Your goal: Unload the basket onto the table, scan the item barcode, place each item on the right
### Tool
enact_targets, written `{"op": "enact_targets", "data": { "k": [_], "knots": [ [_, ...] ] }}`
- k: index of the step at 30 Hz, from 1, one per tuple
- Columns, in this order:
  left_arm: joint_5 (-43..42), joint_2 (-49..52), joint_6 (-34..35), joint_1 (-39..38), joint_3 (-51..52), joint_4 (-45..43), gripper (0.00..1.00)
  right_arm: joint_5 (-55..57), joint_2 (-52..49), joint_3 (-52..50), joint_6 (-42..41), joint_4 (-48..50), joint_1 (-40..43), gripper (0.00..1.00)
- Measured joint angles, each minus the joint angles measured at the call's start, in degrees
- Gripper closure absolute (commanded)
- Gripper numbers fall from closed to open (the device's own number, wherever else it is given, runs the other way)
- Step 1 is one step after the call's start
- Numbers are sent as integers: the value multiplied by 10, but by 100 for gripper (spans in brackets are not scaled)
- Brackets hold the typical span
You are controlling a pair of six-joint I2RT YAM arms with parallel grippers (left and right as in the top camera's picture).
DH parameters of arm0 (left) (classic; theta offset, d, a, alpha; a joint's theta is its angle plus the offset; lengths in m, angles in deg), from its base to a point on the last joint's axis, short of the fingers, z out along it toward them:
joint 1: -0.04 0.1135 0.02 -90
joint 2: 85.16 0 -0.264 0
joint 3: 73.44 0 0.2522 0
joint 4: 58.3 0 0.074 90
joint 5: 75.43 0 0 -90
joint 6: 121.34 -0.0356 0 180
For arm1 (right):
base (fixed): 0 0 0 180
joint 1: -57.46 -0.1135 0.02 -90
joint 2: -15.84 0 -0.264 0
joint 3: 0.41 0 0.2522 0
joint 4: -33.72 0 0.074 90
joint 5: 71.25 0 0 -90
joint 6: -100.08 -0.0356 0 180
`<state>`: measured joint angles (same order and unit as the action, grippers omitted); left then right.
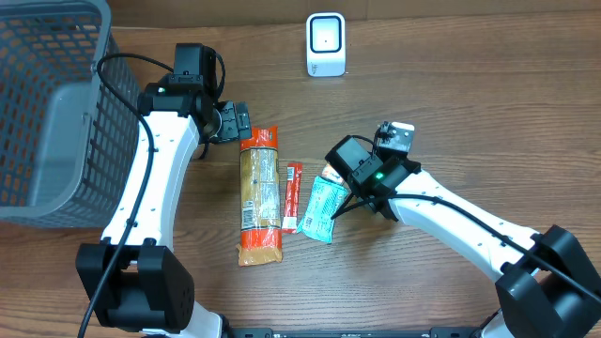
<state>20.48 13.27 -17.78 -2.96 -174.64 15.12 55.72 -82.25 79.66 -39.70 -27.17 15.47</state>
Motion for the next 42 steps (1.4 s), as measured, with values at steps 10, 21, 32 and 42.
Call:
{"op": "enact_targets", "data": {
  "k": [10,21,32,42],
  "knots": [
    [0,0,0,0,0,0,0,6,0,-21,-6,21,0,26],
    [0,0,0,0,0,0,0,-12,0,-21,-11,2,0,0],
    [0,0,0,0,0,0,0,-93,23,74,54,-79,12,0],
    [0,0,0,0,0,0,0,-313,35,181,78,-236,185,0]
  ]
}}
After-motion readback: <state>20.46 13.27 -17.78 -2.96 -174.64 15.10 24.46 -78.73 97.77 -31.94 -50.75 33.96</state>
